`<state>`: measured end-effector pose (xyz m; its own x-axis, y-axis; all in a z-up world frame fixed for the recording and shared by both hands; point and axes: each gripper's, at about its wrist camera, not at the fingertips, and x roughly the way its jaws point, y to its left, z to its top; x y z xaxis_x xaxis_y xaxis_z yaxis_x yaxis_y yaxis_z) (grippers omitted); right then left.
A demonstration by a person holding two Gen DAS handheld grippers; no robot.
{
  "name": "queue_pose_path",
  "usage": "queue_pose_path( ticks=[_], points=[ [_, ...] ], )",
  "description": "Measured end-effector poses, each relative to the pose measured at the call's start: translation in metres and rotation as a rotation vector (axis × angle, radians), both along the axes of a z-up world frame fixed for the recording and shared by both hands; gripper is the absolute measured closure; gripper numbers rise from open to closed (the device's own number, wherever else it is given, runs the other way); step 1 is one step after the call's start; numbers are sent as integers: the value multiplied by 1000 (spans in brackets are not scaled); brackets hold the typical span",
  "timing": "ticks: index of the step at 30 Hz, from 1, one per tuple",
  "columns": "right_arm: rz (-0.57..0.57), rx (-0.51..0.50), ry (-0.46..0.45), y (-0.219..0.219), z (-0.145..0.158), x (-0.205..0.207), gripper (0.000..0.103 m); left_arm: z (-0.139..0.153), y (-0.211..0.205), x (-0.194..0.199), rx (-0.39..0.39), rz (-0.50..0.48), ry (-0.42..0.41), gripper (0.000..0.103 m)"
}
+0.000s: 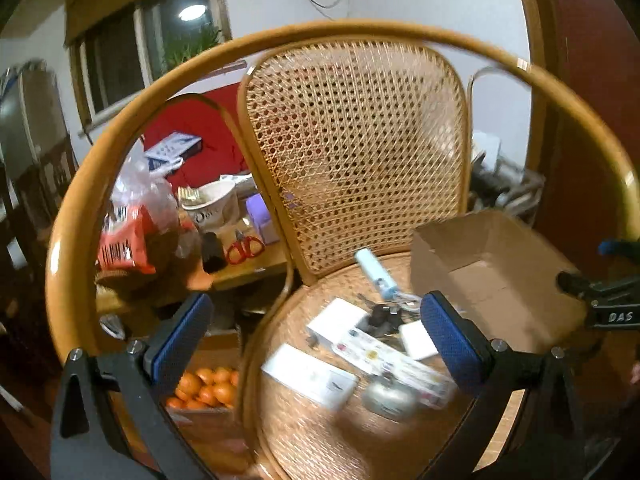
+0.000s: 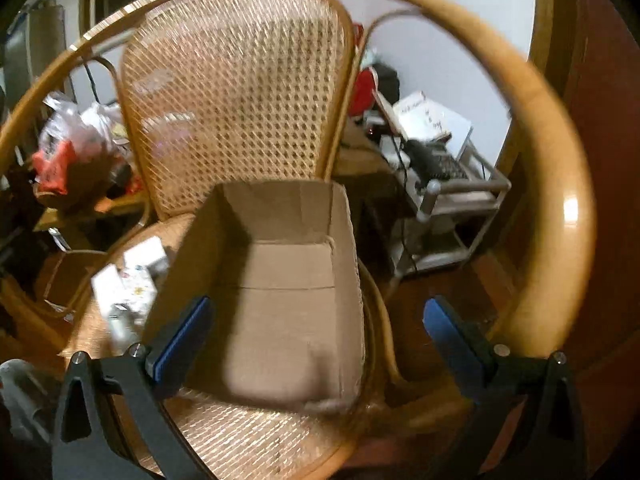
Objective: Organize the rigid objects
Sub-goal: 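Lower the right tool onto the cardboard box wall and clamp it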
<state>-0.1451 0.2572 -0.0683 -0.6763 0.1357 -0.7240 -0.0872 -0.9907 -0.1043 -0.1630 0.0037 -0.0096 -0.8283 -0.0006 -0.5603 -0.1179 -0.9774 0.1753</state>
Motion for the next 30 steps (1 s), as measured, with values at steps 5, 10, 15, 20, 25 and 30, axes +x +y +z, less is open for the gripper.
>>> queue_pose_path(
  ticks=[5,10,15,20,25,30],
  points=[
    [46,39,-51,-17,-10,-15,0,-19,4,-56,46,8,-88,0],
    [-2,-68,-194,8,-48,-34,28,-40,14,-109,54,27,-139,0],
    [1,-95,-272,17,-69,-38,73,-75,44,-159,35,-17,-223,0],
    [-24,-60,-260,16,-69,-37,84,-106,48,-192,151,4,-301,0],
    [-30,-38,-219,18,-67,-37,98,-112,42,-210,165,39,-315,0],
    [-33,-53,-219,19,-67,-32,98,-115,38,-223,158,54,-334,0]
  ],
)
